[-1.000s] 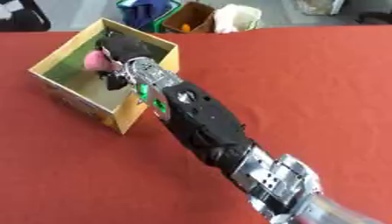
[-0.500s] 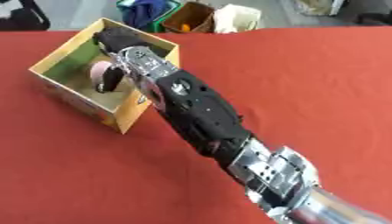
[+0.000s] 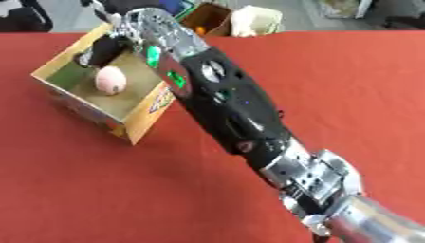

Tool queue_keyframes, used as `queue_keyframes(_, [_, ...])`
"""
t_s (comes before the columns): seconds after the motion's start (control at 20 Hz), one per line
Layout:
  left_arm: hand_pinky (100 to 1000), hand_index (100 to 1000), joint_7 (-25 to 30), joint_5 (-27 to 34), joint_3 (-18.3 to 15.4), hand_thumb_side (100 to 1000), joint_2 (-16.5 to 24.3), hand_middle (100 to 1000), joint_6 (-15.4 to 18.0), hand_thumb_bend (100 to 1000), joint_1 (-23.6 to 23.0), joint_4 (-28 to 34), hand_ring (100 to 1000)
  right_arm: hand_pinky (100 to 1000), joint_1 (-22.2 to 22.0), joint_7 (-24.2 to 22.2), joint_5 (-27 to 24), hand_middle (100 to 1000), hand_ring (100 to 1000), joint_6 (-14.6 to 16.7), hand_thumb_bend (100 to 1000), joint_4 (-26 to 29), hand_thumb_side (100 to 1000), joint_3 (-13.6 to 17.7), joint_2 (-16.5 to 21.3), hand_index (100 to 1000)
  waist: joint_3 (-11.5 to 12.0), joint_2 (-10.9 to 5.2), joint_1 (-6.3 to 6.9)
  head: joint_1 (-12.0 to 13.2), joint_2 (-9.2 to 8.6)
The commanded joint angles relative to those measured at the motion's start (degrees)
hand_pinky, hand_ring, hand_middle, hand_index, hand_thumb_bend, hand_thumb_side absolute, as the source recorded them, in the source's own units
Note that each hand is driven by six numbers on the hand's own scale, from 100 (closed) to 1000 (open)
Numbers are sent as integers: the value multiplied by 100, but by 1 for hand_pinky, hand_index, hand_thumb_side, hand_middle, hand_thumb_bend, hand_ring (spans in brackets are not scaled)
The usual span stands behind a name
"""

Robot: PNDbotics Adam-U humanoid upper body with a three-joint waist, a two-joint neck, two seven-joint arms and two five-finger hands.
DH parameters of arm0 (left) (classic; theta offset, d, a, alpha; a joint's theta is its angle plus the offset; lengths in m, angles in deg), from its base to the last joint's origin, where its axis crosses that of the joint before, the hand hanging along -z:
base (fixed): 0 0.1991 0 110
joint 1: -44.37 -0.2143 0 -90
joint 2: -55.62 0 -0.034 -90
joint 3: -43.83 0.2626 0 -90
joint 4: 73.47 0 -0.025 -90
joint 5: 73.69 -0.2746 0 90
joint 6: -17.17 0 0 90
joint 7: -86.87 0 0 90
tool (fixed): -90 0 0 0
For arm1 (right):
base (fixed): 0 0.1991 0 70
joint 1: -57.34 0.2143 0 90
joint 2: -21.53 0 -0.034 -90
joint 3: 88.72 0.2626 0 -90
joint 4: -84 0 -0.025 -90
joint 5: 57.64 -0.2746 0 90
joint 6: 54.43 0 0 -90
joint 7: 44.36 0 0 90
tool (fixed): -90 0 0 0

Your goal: Pick up objects on the table and place them in the box.

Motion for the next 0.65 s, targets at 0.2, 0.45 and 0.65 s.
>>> queue_keyframes(0.2, [210,335,-28,-64,-56,486,96,237,-10,100,74,111,251,361,-702,1161,-1543,570,617,-802,161,2602,586,571,885,809,-72,-89,21,104,-50])
queue_keyframes(0.45, [210,335,-27,-80,-68,485,94,237,-18,100,102,129,251,406,-1541,3009,-3343,605,649,-494,100,3133,614,1103,1191,788,-172,-59,35,199,-68])
queue_keyframes(0.65, [210,335,-65,-107,-101,486,103,238,-31,100,111,147,251,462,-2278,3908,-4263,642,683,127,100,3148,620,1368,1420,795,-227,-47,43,252,-81])
